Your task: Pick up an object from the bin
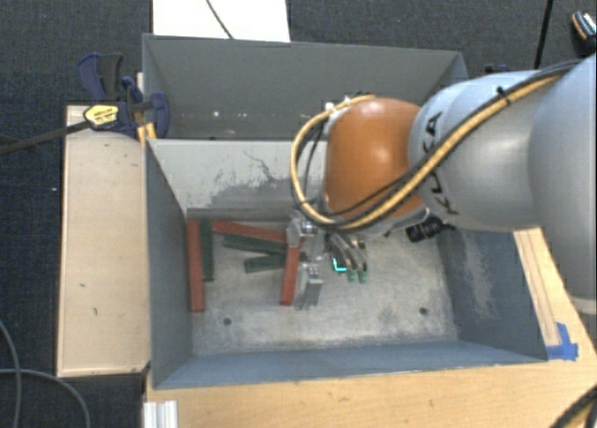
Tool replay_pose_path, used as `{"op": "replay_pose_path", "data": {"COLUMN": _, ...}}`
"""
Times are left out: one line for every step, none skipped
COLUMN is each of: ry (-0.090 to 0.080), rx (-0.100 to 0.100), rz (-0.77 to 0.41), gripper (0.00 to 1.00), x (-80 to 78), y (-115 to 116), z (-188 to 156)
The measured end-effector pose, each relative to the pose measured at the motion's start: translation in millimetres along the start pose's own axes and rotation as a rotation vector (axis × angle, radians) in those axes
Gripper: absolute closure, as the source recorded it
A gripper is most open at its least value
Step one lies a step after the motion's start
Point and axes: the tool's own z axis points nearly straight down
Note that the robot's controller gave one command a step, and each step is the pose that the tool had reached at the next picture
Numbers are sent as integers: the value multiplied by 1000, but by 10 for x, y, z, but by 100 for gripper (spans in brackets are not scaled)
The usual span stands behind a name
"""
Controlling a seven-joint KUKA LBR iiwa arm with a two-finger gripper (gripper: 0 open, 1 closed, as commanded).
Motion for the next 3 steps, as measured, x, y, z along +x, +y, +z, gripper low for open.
{"op": "replay_pose_path", "data": {"ry": -10, "rx": 0, "rz": -414, "gripper": 0, "x": 68, "y": -146, "z": 724}}
{"op": "replay_pose_path", "data": {"ry": -12, "rx": 1, "rz": -525, "gripper": 0, "x": 62, "y": -39, "z": 422}}
{"op": "replay_pose_path", "data": {"ry": -12, "rx": 2, "rz": -604, "gripper": 0, "x": -13, "y": -140, "z": 431}}
